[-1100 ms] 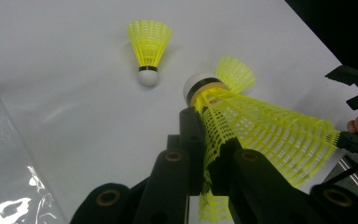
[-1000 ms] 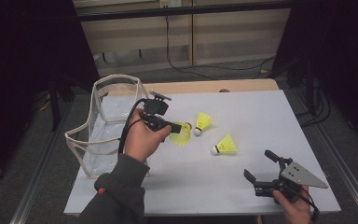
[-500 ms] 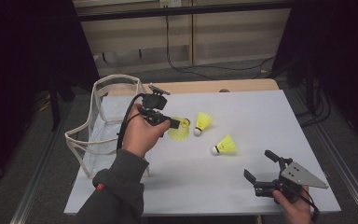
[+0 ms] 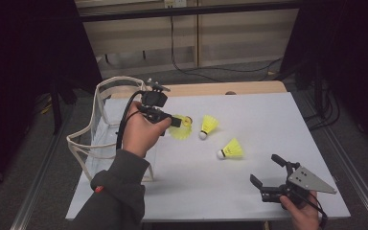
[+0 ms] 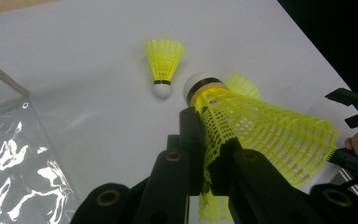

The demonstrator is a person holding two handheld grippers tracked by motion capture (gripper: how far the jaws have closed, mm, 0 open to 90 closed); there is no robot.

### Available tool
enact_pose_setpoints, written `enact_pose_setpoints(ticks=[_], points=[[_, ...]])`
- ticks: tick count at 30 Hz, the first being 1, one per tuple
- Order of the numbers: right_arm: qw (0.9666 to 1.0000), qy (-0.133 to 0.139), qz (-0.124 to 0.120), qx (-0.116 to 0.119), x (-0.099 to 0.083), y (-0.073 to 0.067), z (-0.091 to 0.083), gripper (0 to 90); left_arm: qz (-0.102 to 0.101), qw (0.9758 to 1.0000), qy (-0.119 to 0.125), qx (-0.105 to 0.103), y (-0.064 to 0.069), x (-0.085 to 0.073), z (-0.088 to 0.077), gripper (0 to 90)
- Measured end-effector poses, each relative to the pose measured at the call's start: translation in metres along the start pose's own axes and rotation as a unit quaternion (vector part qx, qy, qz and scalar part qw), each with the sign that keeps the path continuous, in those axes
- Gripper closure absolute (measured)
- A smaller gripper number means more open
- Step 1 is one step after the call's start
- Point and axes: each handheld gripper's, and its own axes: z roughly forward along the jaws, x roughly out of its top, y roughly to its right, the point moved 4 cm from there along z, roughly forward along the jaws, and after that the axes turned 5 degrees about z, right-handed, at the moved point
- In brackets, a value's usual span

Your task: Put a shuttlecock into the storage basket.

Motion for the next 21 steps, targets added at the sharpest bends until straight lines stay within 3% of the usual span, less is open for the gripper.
enact_pose_setpoints(ticks=[21], points=[[1.0000, 0.000, 0.000, 0.001, 0.001, 0.000, -0.001, 0.9, -0.010, 0.9999, 0.001, 0.008, -0.004, 0.011, -0.006, 87.8]])
